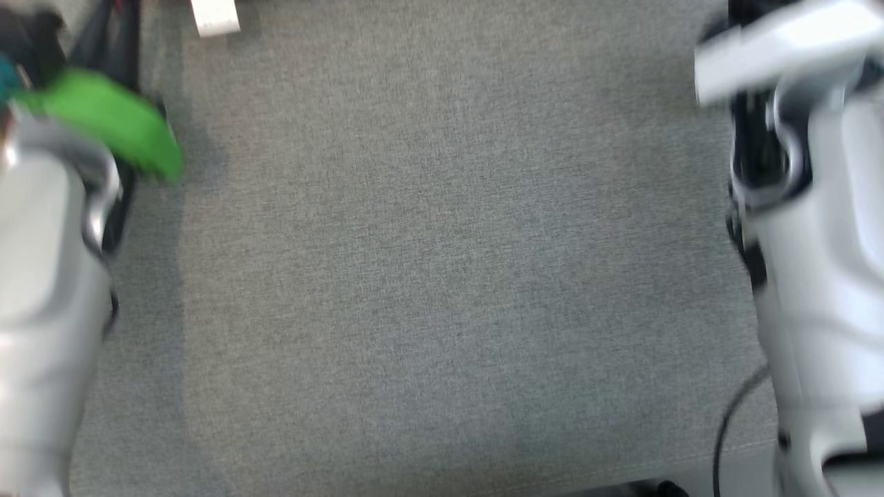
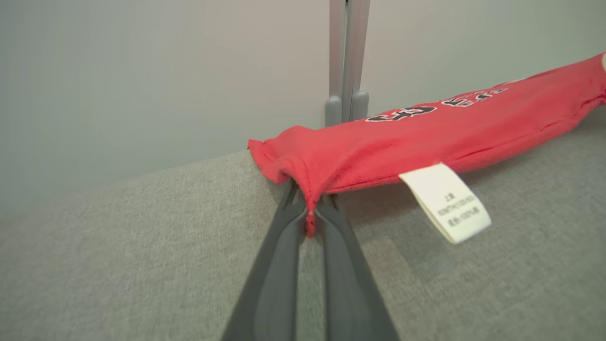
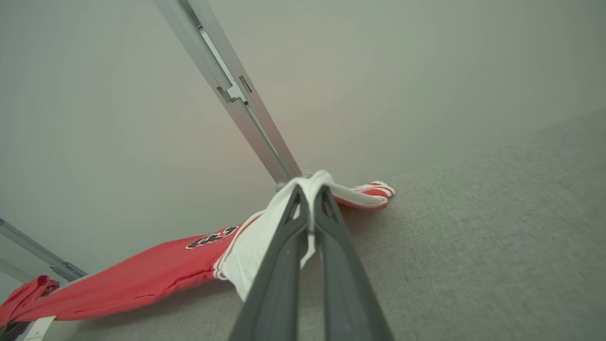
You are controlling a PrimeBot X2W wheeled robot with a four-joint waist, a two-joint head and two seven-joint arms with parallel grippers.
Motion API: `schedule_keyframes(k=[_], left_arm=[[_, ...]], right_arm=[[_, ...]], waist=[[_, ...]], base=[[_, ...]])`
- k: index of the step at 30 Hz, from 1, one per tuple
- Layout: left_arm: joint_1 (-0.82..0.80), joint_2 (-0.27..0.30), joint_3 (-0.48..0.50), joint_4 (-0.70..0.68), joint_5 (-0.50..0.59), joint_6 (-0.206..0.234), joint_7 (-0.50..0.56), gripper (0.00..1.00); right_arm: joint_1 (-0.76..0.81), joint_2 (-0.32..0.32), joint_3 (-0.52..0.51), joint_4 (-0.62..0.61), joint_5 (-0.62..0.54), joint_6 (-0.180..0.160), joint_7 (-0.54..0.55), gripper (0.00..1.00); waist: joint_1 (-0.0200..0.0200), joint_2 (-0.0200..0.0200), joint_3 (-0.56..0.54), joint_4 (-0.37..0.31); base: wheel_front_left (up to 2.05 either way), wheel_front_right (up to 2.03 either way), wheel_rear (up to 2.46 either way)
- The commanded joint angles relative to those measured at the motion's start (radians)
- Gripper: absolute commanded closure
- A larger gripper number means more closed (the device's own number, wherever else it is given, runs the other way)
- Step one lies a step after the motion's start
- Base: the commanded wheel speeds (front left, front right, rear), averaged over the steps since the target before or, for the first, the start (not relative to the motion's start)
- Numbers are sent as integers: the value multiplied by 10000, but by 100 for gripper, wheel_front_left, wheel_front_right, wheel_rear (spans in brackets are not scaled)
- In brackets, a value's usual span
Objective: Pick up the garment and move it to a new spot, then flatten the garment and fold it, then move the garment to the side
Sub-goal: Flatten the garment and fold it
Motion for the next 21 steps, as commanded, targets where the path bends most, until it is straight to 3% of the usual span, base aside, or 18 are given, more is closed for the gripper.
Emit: schedule_keyframes(k=[1, 6, 13, 17, 21], left_arm=[[1033, 226, -54, -362, -153, -4, -106, 100], [4847, 328, 4, -2068, -534, 872, -303, 100], [10182, 367, -101, -5502, -1033, 2737, 231, 100], [11838, 721, 17, -7819, -1443, 3464, 1152, 100], [11710, 1113, 47, -9287, -1690, 3604, 2276, 100]], right_arm=[[1155, -241, 34, -532, 146, -5, 29, 100], [5210, -281, -353, -2360, 566, -11, 669, 100], [10709, 171, -1562, -4929, 937, -11, 1683, 100], [11703, 270, -2023, -6040, 1299, -11, 1909, 100], [10782, 287, -2042, -6303, 1016, -9, 2426, 100]], waist=[[-2, 0, -1562, -448], [-2, 0, -2894, -472], [-2, 0, -3752, -521], [-2, 0, -3539, -628], [-2, 0, -3292, -659]], base=[[0, 0, 0], [0, 0, 0], [0, 0, 0], [0, 0, 0], [0, 0, 0]])
